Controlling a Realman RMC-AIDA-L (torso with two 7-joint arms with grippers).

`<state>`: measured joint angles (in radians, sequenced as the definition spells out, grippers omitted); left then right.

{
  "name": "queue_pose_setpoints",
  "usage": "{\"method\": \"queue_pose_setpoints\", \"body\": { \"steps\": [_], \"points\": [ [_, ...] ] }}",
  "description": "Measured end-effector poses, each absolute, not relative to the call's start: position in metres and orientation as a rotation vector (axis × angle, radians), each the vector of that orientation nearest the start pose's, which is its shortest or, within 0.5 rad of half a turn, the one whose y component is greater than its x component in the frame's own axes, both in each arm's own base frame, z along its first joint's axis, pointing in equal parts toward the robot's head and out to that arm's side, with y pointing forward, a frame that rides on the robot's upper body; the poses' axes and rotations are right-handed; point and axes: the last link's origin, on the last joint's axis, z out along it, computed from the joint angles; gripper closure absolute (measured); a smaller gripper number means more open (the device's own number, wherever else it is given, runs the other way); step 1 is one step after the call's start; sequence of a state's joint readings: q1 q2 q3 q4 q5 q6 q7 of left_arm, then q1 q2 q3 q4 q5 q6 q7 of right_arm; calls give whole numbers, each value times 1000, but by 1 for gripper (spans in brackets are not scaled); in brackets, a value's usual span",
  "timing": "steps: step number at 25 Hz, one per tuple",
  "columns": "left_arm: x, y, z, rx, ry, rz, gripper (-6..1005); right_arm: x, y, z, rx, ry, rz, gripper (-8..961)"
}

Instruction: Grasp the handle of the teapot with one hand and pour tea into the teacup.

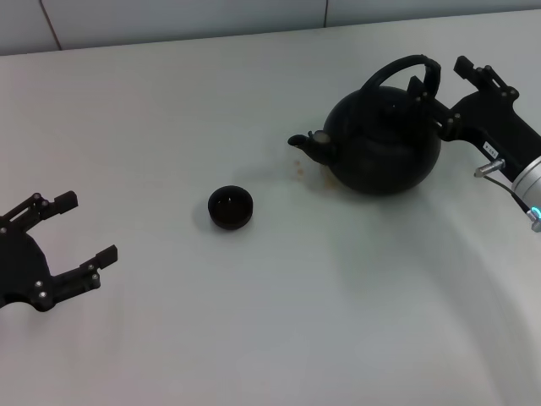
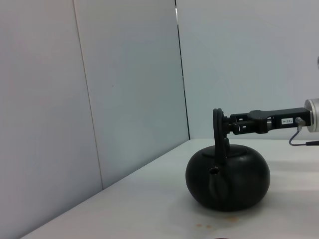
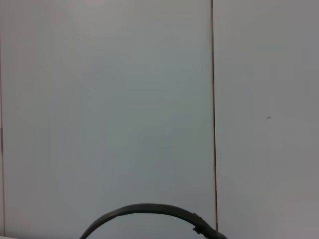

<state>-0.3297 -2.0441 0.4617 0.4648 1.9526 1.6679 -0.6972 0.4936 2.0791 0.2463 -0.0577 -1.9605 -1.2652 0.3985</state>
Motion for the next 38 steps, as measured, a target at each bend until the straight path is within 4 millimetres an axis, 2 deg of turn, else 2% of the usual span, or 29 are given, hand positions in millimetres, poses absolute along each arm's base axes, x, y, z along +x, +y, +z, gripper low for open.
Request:
{"method": "queue_pose_setpoints", "body": {
  "steps": [6,10,13,14,15,19,22,29,38],
  "points": [
    [-329,257,12,-2477,-182,-741,139,331,325,-13,-1825,511,730,171],
    [-329,257,12,-2477,-181,-741,140,330,316,-12,-1823,495,769,175],
    [-329,257,12,-2477,-181,-742,140,331,298,-9,-1811,467,830,176],
    [-328,257,11,-2479,-181,-742,140,331,284,-6,-1801,456,885,176],
    [-328,257,11,-2479,-181,-742,140,331,284,-6,-1801,456,885,176],
    [-328,257,11,-2484,-182,-741,140,331,247,2,-1808,425,1017,177],
    [-328,256,10,-2487,-183,-741,140,333,241,3,-1804,440,1030,177],
    [-329,255,10,-2492,-183,-740,140,333,246,0,-1866,460,1009,176],
    [-328,257,10,-2509,-177,-736,140,326,264,-4,-2358,507,895,176]
  ]
}}
